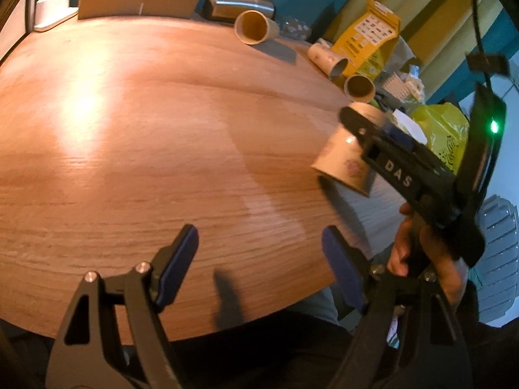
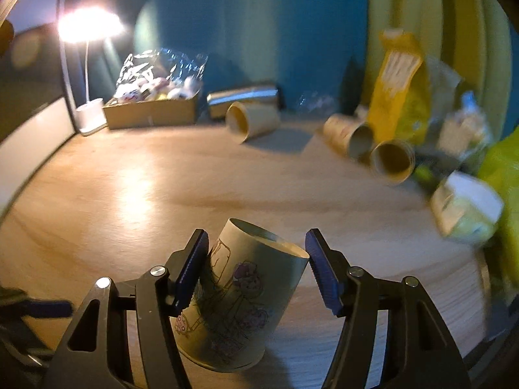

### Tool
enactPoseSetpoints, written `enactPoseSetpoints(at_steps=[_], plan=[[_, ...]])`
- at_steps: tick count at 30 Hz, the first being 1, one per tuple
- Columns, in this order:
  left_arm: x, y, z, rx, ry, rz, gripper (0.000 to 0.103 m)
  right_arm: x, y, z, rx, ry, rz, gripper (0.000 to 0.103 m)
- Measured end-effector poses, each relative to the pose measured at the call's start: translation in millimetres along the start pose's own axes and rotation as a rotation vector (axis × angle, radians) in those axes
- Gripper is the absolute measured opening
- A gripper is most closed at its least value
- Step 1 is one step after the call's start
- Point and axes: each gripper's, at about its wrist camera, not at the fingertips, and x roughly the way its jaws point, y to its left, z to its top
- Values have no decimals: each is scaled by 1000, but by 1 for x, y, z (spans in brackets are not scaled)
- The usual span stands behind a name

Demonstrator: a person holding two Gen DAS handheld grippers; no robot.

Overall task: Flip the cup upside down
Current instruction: 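Lower the held cup with the right tool onto the table, standing on its rim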

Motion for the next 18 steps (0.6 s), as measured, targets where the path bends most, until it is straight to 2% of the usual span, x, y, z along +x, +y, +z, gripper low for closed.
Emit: enactPoseSetpoints(at_steps=[5, 7, 12, 18], plan=[[-1, 5, -3, 10, -22, 22, 80, -16, 9, -18, -93, -147, -114, 65], [-1, 10, -5, 11, -24, 25, 80, -22, 13, -28, -124, -181, -143, 65], [0, 18, -8, 24, -49, 39, 80, -28, 23, -45, -144, -205, -154, 65], [-1, 30, -10, 51, -116, 52, 80, -38, 41, -64, -206, -273, -209, 65]])
